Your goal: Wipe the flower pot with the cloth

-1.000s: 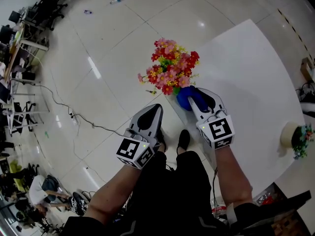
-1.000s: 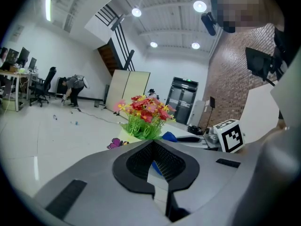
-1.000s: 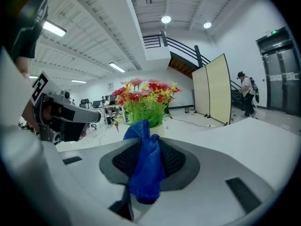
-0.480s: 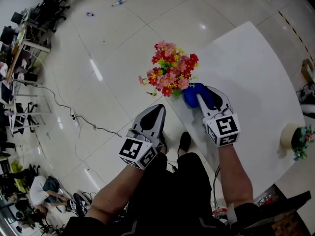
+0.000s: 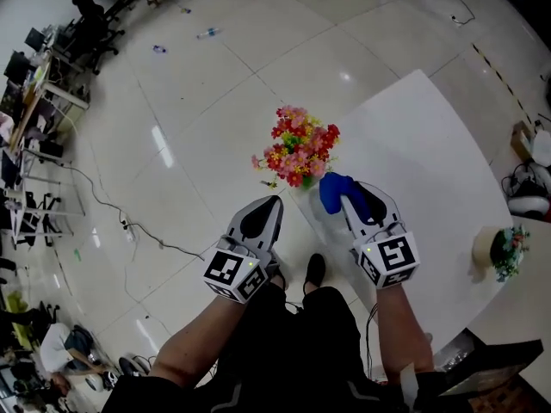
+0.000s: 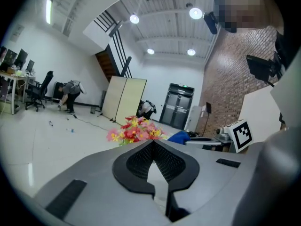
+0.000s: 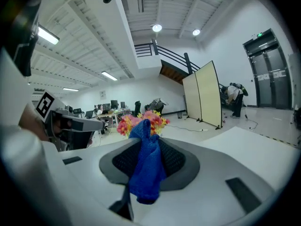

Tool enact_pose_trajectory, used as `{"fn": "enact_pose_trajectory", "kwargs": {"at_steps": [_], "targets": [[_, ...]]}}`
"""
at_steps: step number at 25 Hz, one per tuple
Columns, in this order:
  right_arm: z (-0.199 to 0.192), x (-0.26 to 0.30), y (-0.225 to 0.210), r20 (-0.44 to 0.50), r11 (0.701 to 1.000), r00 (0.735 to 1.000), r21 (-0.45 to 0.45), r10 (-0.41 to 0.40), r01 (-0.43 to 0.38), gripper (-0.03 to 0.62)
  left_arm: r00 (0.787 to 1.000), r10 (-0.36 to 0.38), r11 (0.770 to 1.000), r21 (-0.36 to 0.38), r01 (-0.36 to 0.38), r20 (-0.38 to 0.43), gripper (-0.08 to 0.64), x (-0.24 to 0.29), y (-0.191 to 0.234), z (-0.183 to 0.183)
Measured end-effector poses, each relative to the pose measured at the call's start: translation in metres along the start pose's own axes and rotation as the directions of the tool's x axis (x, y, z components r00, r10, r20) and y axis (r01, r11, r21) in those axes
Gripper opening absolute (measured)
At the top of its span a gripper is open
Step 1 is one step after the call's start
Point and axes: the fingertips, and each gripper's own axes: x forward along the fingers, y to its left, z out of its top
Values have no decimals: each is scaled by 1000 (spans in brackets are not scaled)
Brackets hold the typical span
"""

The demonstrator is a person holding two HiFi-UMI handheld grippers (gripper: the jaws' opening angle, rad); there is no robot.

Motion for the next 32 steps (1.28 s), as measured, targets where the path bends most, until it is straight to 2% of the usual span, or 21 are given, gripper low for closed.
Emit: {"fn": "enact_pose_trajectory", "kwargs": {"at_steps": [3,7,9,13,16,21,25,32], "targets": [[38,-18,10,44,1000,999,0,-17,17,98,1000,-11,1000,16,10,23,5,-11,-2,25],[81,-34,20,107,996,993,80,-40,31,98,997,-27,999,42,24,68,5,-23,-1,61],[99,-35,27,137,997,990,79,-35,24,98,995,-51,997,58,46,88,5,-28,1,79],[131,-29,56,173,998,984,39,41,-48,98,990,-80,991,120,66,114,5,-43,7,109],[146,-15,79,177,996,981,9,82,-85,98,988,-75,991,121,59,134,5,-55,22,127],[181,26,128,200,996,975,-19,94,-92,98,985,-56,997,62,46,166,5,-90,78,158],[208,64,170,228,997,971,5,76,-79,98,983,-67,992,113,48,171,5,-125,128,192],[244,138,246,246,997,967,6,67,-71,98,974,-59,993,109,36,220,4,-181,225,233]]}}
